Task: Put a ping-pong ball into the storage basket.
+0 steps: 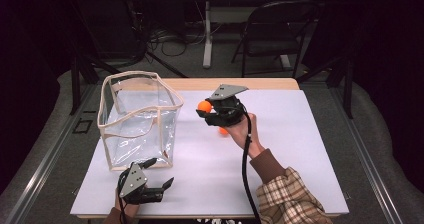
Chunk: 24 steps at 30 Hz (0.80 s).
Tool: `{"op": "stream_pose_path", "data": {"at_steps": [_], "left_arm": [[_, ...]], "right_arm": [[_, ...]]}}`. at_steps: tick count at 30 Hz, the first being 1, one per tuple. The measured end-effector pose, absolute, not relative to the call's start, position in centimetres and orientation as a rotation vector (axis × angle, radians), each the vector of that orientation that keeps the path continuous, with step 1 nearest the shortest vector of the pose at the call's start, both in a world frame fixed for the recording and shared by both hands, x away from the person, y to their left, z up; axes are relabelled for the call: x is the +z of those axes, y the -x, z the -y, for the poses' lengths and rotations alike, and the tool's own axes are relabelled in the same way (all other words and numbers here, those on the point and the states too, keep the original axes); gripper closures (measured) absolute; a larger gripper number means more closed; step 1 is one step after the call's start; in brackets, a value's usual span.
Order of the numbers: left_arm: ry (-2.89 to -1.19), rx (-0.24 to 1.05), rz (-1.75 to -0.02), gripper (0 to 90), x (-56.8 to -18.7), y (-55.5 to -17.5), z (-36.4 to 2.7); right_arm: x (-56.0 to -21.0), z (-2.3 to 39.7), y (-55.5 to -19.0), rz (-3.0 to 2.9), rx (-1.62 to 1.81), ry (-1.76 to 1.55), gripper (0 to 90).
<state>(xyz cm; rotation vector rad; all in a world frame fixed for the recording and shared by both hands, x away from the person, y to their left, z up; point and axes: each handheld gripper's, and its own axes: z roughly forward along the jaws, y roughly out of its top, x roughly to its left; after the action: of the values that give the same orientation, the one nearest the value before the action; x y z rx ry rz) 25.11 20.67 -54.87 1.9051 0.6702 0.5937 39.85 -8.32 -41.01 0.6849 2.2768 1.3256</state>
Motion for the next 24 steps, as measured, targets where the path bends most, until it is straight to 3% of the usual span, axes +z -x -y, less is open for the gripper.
{"op": "stream_pose_path", "data": {"at_steps": [24], "left_arm": [[-1.901, 0.595, -0.672, 15.9, -54.9, -25.1, -20.7]], "right_arm": [[-39.5, 7.1, -40.7, -2.28, 1.334, -0.657, 51.0]]}}
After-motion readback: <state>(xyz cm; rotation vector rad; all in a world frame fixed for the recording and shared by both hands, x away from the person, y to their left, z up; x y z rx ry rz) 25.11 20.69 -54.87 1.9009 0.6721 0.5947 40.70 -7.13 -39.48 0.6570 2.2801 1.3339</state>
